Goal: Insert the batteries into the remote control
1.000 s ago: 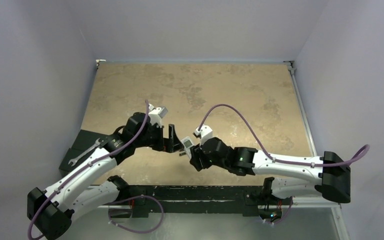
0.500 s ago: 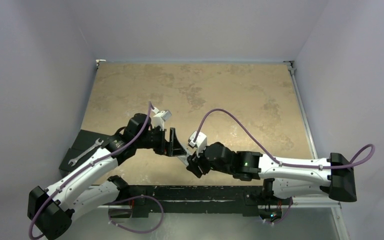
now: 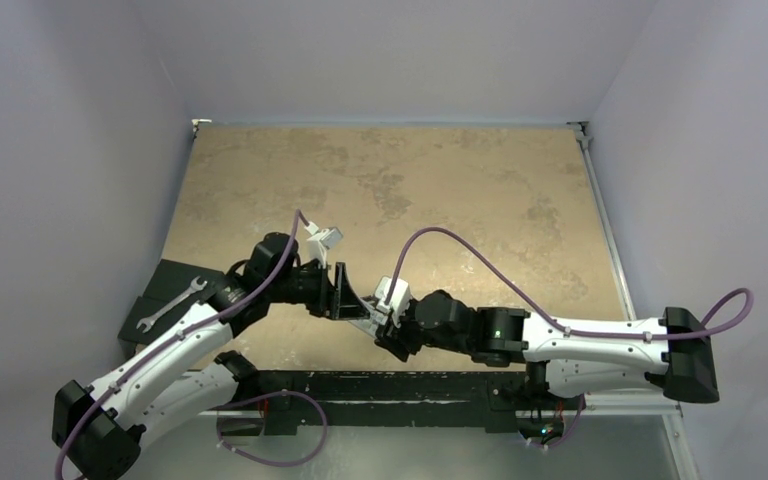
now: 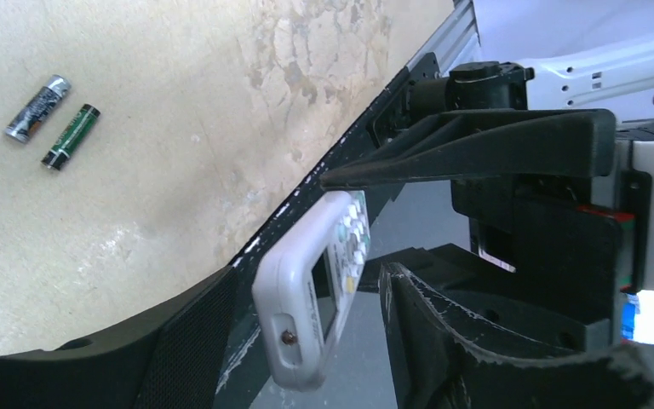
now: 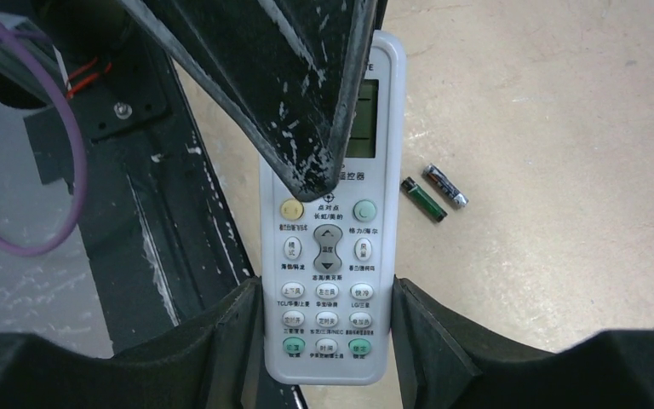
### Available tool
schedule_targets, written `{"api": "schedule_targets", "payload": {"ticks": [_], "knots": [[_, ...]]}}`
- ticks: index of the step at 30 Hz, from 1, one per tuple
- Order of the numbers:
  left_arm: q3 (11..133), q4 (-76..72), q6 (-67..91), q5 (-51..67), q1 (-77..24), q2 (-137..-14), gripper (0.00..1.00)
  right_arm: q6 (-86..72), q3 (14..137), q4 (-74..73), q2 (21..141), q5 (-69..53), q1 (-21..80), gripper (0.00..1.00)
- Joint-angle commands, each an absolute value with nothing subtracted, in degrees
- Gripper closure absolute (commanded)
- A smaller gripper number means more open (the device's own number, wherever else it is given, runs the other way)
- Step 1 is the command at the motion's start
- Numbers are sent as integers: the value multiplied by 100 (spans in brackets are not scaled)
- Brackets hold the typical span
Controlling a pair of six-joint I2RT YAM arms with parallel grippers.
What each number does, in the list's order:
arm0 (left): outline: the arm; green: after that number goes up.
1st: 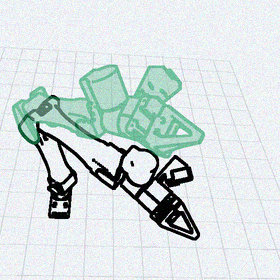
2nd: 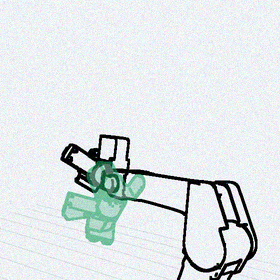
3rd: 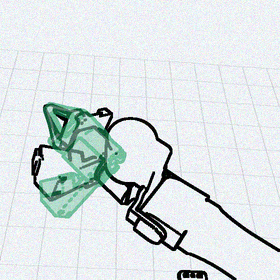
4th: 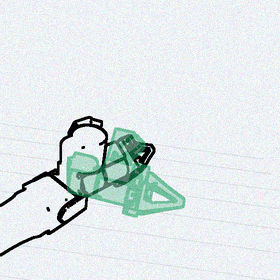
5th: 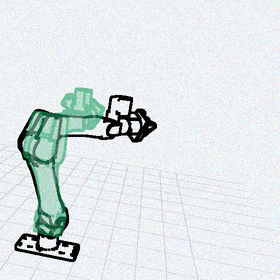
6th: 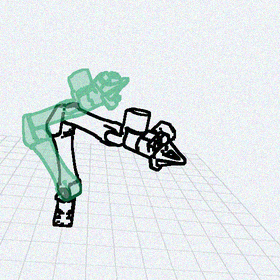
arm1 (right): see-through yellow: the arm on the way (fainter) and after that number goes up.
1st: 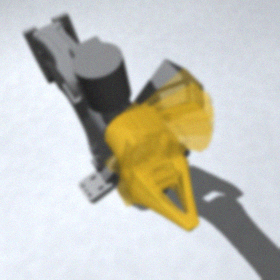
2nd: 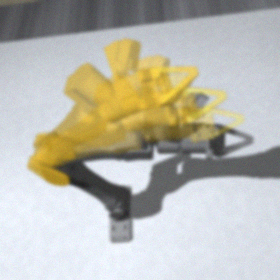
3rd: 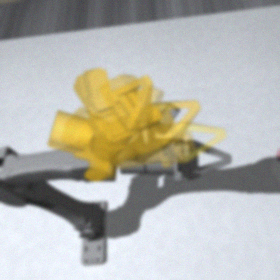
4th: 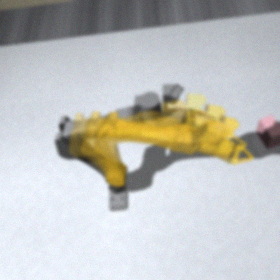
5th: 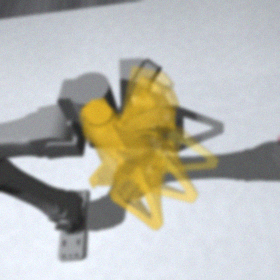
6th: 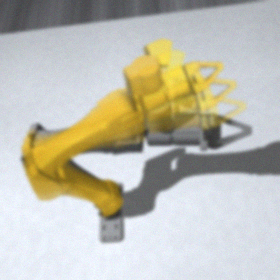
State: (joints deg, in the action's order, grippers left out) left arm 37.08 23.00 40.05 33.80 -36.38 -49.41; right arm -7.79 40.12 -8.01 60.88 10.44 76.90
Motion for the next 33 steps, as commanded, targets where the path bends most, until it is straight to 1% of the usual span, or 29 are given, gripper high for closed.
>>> {"api": "schedule_targets", "payload": {"ticks": [1,4,12,17,19,20,21,22,23,29,33], "knots": [[3577,1946,4276,3730,-3603,-4755,40,-343,3881,-454,5966,945,7758,100],[3525,1881,4375,3787,-3600,-4683,43,-295,3772,-310,5912,949,7785,100],[3500,1904,4455,3811,-3598,-4598,57,-154,3635,-162,5826,1046,7844,100],[3425,1823,4514,3845,-3602,-4579,68,-140,3584,-113,5741,1052,7873,100],[3393,1811,4511,3852,-3600,-4586,74,-145,3577,-108,5723,1078,7894,100],[3381,1803,4509,3854,-3599,-4588,79,-149,3577,-123,5714,1081,7895,100],[3357,1785,4504,3867,-3599,-4596,84,-144,3582,-134,5713,1088,7897,100],[3338,1768,4515,3872,-3601,-4597,94,-144,3584,-144,5705,1090,7906,100],[3320,1755,4532,3861,-3603,-4592,100,-156,3586,-155,5702,1102,7906,100],[3227,1599,4678,3783,-3596,-4521,100,-188,3601,-199,5611,1186,7914,71],[3166,1543,4816,3750,-3603,-4446,100,-218,3612,-240,5532,1230,7915,59]]}}
